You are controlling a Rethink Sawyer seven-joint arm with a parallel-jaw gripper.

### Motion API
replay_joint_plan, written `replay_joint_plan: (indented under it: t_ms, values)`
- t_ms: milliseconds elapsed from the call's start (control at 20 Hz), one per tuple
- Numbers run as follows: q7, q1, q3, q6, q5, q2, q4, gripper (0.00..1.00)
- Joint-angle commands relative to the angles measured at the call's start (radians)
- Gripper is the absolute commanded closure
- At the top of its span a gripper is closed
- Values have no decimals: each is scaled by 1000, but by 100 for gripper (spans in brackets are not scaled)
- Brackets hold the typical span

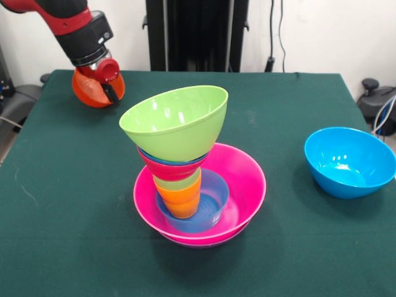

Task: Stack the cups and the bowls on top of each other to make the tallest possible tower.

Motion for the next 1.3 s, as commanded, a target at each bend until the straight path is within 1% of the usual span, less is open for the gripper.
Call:
replay_joint_plan:
  t_ms: [50,200,400,550,650,750,1000,1150,1300]
  values:
    - [-30,47,35,-34,-61,20,-44,100]
    - [-34,46,40,-12,-55,-24,-27,100]
    - [-38,54,46,43,-34,-139,10,100]
    - [-37,69,48,82,-15,-245,44,100]
    - [-35,77,52,99,-3,-295,62,100]
    - [-33,84,57,112,8,-329,73,100]
    - [-18,95,73,123,34,-377,99,100]
    - [-2,102,78,111,48,-381,104,100]
    - [8,104,77,89,53,-369,110,100]
